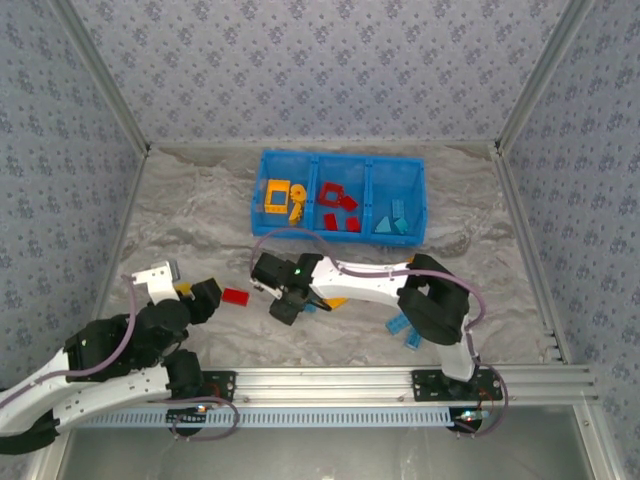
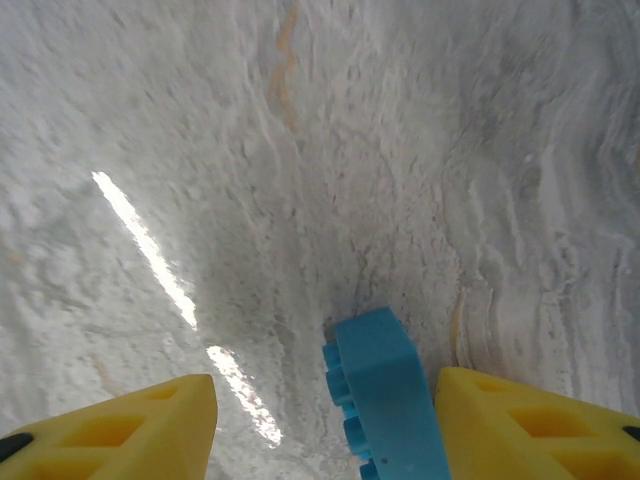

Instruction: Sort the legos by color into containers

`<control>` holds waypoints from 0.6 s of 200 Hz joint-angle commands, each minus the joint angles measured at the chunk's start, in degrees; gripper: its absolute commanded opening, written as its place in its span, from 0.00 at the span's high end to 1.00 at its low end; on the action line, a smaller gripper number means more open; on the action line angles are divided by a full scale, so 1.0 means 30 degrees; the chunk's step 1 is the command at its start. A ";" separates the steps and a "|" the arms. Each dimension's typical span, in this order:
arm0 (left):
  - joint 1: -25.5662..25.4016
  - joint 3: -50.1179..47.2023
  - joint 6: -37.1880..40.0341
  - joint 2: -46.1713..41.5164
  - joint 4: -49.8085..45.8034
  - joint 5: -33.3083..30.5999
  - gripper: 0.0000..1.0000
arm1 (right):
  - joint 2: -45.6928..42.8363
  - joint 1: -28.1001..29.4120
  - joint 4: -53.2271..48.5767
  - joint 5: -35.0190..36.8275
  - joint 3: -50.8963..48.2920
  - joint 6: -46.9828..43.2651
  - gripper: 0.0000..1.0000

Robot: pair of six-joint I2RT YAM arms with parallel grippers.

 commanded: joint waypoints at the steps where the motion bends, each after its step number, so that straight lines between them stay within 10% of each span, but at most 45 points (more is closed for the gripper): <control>1: -0.0071 0.0464 -0.0090 0.0318 -0.0660 -0.0575 0.31 | 0.0853 -0.0047 -0.1602 0.0403 0.0995 -0.1237 0.39; 120: -0.0084 0.0308 0.0927 0.0790 0.0849 0.0567 0.31 | 0.1353 -0.0124 -0.1371 0.1047 0.0891 -0.1089 0.77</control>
